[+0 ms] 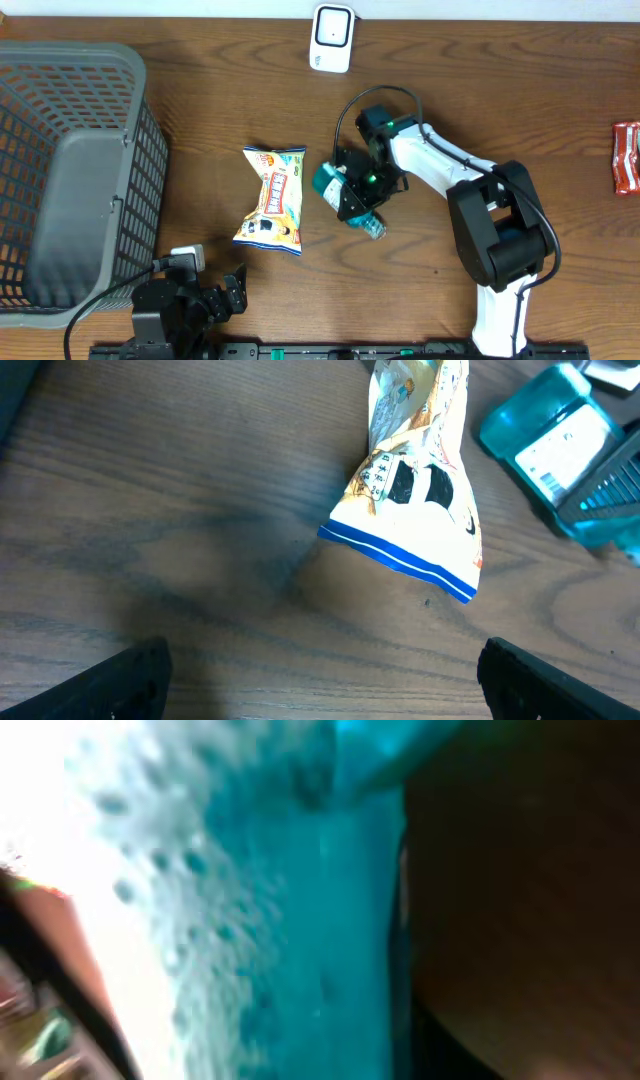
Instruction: Scan the item barcode
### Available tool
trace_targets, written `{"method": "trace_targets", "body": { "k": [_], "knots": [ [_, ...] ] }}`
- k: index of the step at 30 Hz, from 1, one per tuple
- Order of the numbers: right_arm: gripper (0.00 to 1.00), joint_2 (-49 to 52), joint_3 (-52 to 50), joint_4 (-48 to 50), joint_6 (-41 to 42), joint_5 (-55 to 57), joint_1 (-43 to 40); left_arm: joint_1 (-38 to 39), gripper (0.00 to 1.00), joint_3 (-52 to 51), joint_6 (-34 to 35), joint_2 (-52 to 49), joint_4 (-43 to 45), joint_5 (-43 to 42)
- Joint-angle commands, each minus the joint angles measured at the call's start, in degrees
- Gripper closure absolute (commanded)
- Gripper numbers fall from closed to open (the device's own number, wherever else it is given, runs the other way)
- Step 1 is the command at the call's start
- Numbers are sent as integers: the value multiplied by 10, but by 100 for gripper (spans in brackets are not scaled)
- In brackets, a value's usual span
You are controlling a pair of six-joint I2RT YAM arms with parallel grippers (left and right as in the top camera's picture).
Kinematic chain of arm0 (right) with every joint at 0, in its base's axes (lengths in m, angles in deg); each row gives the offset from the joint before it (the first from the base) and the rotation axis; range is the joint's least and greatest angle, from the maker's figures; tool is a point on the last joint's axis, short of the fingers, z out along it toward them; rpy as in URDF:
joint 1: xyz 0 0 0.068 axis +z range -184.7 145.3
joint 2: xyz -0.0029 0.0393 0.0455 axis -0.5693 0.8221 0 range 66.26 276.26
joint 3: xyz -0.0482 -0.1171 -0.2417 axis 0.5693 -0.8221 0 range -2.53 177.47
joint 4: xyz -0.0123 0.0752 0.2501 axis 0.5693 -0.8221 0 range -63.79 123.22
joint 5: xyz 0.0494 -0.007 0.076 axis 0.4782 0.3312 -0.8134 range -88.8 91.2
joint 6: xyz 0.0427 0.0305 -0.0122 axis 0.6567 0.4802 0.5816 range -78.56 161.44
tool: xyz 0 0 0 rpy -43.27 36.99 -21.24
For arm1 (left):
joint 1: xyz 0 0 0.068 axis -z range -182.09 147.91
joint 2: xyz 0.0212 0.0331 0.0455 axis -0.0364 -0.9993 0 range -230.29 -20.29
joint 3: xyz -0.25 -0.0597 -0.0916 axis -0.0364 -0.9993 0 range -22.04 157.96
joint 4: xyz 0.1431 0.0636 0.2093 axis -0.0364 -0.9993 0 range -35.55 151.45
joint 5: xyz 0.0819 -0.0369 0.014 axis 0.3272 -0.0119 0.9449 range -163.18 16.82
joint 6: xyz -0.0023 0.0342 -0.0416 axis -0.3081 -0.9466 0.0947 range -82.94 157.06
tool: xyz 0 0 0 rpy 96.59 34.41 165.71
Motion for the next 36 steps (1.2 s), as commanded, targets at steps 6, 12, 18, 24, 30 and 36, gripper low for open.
{"method": "trace_targets", "body": {
  "k": [6,12,18,24,30,36],
  "knots": [
    [99,24,-13,23,-67,-95,-31,2,2,2,-3,0,-6,-5],
    [97,24,-10,131,14,1,-35,2,2,2,-3,0,-6,-5],
    [99,24,26,146,107,188,-30,2,2,2,-3,0,-6,-5],
    [73,24,64,118,154,325,-13,2,2,2,-3,0,-6,-5],
    [23,24,53,46,155,343,24,2,2,2,-3,0,-6,-5],
    [45,24,1,47,189,376,38,2,2,2,-3,0,-6,-5]
  ]
}}
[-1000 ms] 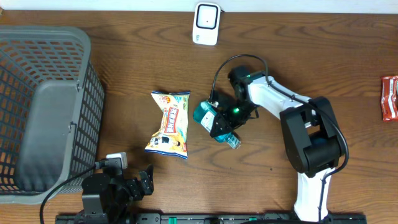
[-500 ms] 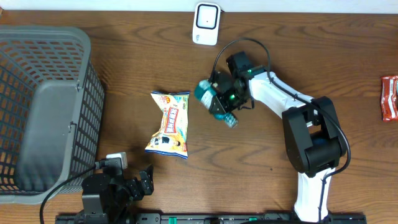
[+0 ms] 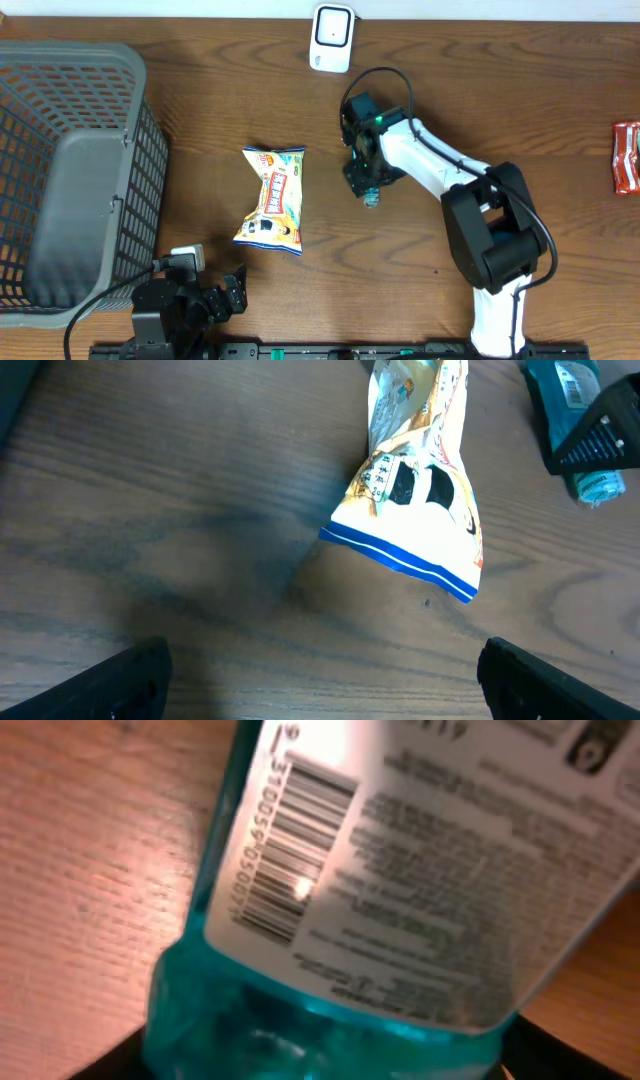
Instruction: Scan the item barcode
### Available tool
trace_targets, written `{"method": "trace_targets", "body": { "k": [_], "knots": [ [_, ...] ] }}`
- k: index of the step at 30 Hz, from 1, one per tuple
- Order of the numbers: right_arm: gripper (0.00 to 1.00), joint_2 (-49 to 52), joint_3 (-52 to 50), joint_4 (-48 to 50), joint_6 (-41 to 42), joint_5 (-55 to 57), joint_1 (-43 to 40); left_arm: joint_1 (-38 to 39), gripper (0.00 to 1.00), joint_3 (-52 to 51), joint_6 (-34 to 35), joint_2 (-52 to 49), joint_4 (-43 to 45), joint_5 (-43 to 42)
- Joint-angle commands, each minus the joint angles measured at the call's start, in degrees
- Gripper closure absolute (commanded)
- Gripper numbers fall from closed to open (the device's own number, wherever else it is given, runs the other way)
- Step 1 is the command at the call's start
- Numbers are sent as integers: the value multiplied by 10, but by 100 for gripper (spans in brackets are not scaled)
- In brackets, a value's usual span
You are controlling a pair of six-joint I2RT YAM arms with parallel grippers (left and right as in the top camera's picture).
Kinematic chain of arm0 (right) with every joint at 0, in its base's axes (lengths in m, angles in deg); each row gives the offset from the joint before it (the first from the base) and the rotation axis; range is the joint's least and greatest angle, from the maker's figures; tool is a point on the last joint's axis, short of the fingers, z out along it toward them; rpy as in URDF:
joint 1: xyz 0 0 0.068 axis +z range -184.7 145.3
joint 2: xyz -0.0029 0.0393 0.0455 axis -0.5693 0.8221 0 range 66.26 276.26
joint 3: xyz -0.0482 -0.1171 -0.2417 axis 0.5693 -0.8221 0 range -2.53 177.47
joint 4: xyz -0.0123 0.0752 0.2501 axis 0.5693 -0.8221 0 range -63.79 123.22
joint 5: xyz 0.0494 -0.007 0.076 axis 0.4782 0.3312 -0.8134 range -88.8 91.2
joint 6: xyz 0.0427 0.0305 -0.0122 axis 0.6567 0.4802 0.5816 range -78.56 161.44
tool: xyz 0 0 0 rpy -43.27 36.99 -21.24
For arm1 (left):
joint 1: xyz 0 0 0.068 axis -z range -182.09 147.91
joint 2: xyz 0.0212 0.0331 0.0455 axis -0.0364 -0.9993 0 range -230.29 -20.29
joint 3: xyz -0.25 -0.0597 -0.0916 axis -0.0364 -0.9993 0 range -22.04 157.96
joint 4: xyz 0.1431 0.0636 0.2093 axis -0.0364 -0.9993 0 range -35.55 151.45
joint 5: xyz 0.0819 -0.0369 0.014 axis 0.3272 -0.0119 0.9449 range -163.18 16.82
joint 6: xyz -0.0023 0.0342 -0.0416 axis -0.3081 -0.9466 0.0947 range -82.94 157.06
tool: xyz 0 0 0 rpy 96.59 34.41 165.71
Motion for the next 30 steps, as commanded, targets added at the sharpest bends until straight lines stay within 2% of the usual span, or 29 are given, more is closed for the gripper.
{"method": "trace_targets", "body": {
  "k": [1,2,5,8,11,12,13,14,16,18,22,25,30],
  "knots": [
    [51,24,-52,19,27,30,5,2,2,2,-3,0,-6,-5],
    [57,24,-56,27,27,24,5,2,2,2,-3,0,-6,-5],
    [61,24,-60,50,28,21,4,2,2,2,-3,0,-6,-5],
    [51,24,-60,65,39,21,3,2,2,2,-3,0,-6,-5],
    [51,24,-60,69,54,4,-1,2,2,2,-3,0,-6,-5],
    [49,24,-60,69,56,-3,-2,2,2,2,-3,0,-6,-5],
    [41,24,-60,69,56,-9,-4,2,2,2,-3,0,-6,-5],
    [36,24,-60,68,60,-9,-5,2,2,2,-3,0,-6,-5],
    [30,24,-59,67,64,-8,-7,2,2,2,-3,0,-6,-5],
    [14,24,-54,59,64,-8,-10,2,2,2,-3,0,-6,-5],
    [1,21,-19,5,99,-12,-21,2,2,2,-3,0,-6,-5],
    [1,15,12,-30,129,-64,-36,2,2,2,-3,0,-6,-5],
    [1,13,14,-14,144,-235,-89,2,2,2,-3,0,-6,-5]
  ]
}}
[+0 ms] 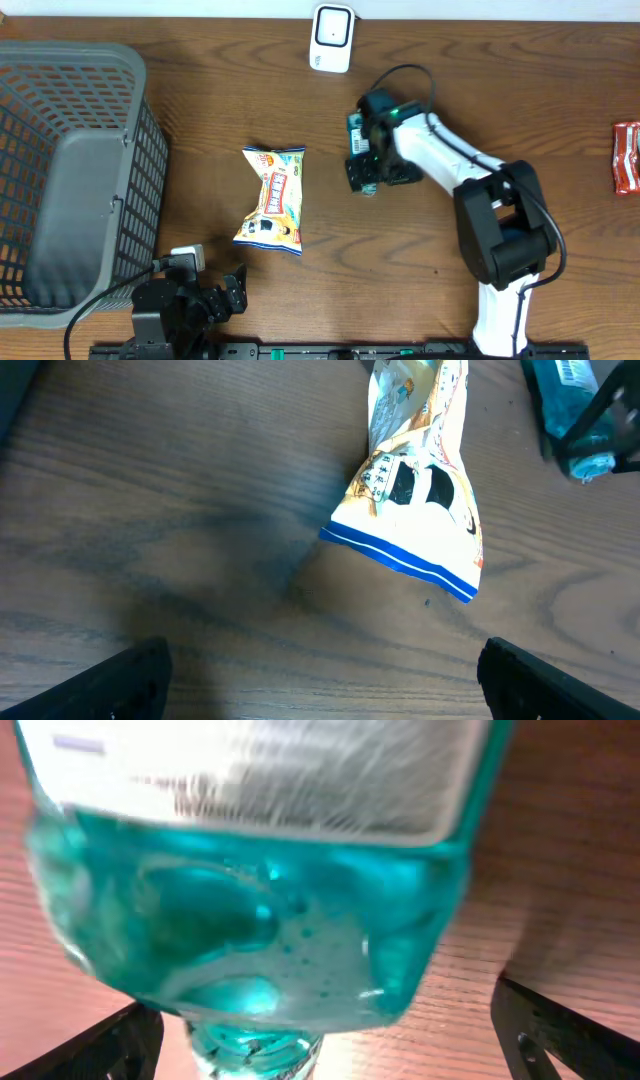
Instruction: Scan the item barcode
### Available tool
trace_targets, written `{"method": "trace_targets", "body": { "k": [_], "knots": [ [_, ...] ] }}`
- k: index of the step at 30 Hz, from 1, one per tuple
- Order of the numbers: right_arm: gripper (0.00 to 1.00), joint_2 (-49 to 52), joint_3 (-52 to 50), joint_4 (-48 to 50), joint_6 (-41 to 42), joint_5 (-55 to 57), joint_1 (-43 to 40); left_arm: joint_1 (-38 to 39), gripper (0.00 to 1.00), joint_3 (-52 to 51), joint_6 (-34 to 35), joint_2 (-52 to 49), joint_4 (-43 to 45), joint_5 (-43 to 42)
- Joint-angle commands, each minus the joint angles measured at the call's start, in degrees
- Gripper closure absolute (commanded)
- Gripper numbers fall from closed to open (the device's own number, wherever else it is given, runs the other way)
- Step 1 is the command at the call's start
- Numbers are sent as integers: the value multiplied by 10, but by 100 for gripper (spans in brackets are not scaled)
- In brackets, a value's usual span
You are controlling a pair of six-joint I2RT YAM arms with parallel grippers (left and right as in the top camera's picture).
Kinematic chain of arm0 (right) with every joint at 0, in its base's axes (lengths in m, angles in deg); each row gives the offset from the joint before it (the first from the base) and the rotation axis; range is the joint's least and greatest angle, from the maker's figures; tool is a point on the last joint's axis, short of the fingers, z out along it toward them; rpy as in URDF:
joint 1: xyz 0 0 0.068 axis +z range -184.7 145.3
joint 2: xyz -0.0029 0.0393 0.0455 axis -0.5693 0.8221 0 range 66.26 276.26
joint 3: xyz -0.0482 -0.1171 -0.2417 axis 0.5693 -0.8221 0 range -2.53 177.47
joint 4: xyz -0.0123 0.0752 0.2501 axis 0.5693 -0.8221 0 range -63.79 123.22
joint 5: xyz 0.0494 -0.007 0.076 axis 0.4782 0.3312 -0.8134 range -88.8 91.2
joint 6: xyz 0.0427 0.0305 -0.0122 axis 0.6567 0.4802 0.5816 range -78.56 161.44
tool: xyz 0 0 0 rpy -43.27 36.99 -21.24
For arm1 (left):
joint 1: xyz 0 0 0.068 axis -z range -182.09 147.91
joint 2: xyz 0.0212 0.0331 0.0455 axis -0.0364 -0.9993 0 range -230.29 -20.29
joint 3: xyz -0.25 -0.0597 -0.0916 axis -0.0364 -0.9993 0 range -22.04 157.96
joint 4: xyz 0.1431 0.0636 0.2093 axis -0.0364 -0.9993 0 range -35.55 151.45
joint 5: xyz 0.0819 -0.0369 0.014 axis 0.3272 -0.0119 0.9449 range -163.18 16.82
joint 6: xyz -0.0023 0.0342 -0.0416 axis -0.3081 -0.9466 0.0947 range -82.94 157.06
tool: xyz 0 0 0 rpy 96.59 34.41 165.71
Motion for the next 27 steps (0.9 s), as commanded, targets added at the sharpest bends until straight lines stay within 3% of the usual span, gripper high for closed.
{"method": "trace_targets", "body": {
  "k": [1,10,19,22,27],
  "knots": [
    [1,16,3,22,27,-164,-50,2,2,2,-3,0,-6,-5],
    [1,18,-6,83,26,-208,-93,2,2,2,-3,0,-6,-5],
    [1,18,-90,153,36,-229,-86,2,2,2,-3,0,-6,-5],
    [7,18,-122,182,35,-229,-90,2,2,2,-3,0,-6,-5],
    [25,18,-158,224,36,-207,-94,2,2,2,-3,0,-7,-5]
  ]
}}
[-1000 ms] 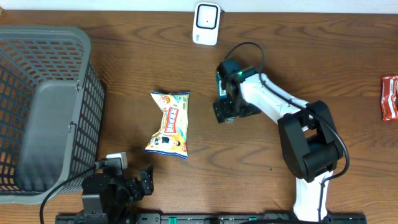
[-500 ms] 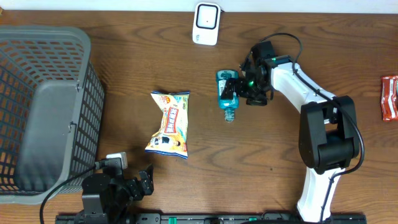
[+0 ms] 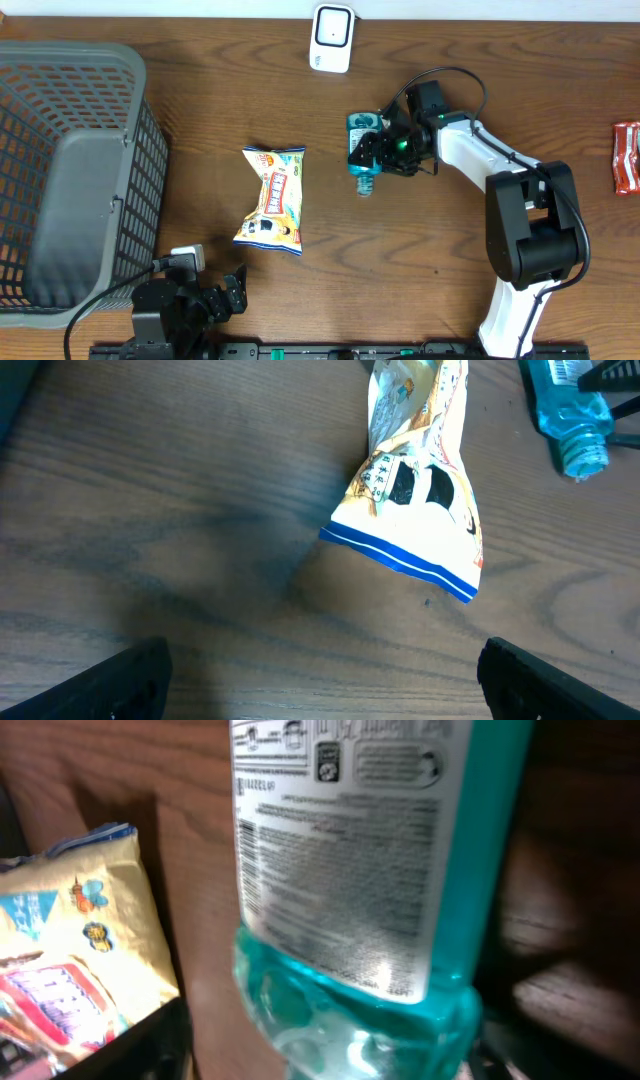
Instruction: Scan the item barcode
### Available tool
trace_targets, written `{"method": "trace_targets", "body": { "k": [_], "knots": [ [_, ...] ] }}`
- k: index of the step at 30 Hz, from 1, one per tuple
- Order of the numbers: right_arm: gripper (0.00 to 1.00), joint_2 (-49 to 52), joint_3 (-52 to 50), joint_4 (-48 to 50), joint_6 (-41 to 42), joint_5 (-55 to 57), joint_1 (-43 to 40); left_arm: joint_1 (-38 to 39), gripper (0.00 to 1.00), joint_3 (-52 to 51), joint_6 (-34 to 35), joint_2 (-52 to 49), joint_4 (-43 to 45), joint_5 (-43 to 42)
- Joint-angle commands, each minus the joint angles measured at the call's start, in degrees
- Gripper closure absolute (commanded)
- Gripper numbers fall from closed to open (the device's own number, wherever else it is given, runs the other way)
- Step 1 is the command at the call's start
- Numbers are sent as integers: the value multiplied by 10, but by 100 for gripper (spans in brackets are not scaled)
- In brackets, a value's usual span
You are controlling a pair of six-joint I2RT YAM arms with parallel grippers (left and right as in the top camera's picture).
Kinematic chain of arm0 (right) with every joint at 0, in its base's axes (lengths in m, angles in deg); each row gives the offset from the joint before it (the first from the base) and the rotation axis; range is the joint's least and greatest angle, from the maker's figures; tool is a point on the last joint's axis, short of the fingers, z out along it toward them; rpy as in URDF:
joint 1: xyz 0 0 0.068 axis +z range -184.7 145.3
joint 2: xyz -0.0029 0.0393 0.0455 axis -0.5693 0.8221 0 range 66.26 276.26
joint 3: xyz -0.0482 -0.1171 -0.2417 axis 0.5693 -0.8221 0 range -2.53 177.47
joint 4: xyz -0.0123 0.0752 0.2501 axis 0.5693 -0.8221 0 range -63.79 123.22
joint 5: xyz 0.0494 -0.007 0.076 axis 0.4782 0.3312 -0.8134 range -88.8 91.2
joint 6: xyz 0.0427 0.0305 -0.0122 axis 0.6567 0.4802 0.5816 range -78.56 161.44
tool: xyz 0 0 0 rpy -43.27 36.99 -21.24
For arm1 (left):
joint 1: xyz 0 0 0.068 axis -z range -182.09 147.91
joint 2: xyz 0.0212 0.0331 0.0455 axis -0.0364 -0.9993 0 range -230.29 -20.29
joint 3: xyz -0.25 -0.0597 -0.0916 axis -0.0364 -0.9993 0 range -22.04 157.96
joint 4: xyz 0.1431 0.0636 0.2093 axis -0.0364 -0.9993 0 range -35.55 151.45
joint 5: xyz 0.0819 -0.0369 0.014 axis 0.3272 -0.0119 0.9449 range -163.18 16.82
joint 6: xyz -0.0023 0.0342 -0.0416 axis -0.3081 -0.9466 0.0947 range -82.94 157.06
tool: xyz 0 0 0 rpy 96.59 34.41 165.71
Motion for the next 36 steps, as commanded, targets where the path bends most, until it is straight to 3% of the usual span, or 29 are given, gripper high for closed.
{"method": "trace_targets", "body": {
  "k": [1,6,13,24,36],
  "knots": [
    [26,47,-53,2,5,71,0,2,2,2,-3,0,-6,-5],
    [52,47,-61,18,4,106,0,2,2,2,-3,0,-6,-5],
    [70,47,-61,56,4,118,0,2,2,2,-3,0,-6,-5],
    [86,40,-55,53,-32,133,1,2,2,2,-3,0,-6,-5],
    [87,-35,-45,-17,-76,350,85,2,2,2,-3,0,-6,-5]
  ]
}}
